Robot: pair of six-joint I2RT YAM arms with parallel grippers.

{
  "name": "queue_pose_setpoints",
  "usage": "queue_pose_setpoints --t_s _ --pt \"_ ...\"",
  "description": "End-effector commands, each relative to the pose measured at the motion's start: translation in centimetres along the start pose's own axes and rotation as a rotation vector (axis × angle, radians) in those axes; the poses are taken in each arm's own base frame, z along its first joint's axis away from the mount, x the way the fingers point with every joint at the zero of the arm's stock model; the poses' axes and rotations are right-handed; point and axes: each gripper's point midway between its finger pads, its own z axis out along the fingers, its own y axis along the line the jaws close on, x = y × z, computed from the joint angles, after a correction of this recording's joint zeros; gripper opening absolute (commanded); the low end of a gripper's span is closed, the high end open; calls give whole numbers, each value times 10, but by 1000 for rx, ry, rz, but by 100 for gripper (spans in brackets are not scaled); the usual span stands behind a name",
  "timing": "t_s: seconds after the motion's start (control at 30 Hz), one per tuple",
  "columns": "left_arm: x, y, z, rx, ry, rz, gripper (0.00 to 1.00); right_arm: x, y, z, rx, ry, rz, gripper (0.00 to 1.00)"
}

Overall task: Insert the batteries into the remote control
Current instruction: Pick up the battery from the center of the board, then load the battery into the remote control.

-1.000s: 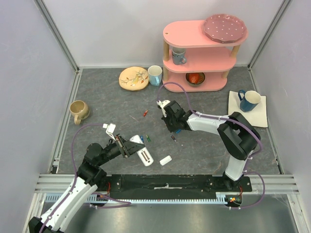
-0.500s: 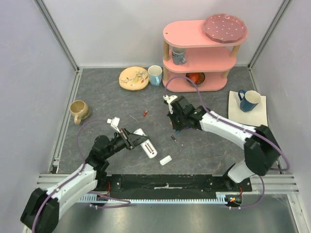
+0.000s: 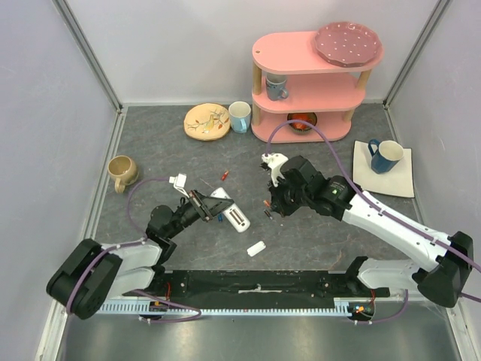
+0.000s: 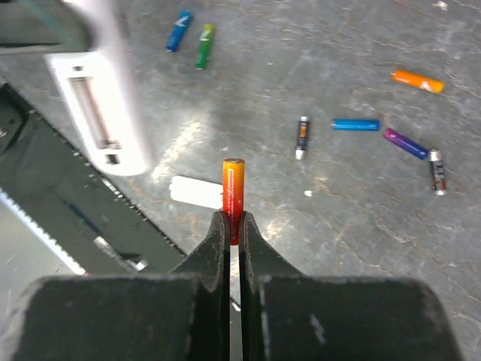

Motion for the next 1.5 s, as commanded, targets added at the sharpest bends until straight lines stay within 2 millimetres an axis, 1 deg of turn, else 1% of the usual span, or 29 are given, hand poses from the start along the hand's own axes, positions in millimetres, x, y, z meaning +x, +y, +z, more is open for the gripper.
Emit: queue_pose_setpoints --t_s 0.0,0.03,0.07,0.1,0.2,0.23,0.33,0.43,0.53,0.67,1.03,1.47 --pt "-19 -44 8 200 -62 17 2 -7 35 -22 -76 13 -30 0" --pt "-17 -46 9 212 -51 0 2 -8 43 -25 -91 11 -38 0" --pt "-18 -50 9 234 -51 1 2 -8 46 -25 -96 16 -35 0" --pt "-14 -46 11 228 -36 -9 2 -8 50 -25 -104 19 -26 0" --pt "-10 -50 10 251 -20 -25 2 -11 61 -26 -122 16 -30 0" --pt "-8 -48 11 245 -15 -35 2 -13 67 -28 -136 13 -32 0" --pt "-6 -48 11 254 -5 -47 2 -10 78 -23 -147 40 -43 0" --pt "-5 -54 14 277 7 -34 2 -2 84 -11 -141 82 -58 0" --pt "-3 -59 14 296 12 -18 2 4 90 -4 -134 107 -76 0" --pt "-2 -65 12 313 11 -9 2 4 91 5 -117 101 -71 0" --pt "2 -71 9 333 23 -10 2 5 96 27 -120 103 -66 0" --pt "3 -78 6 353 26 -7 2 5 96 40 -101 96 -35 0"
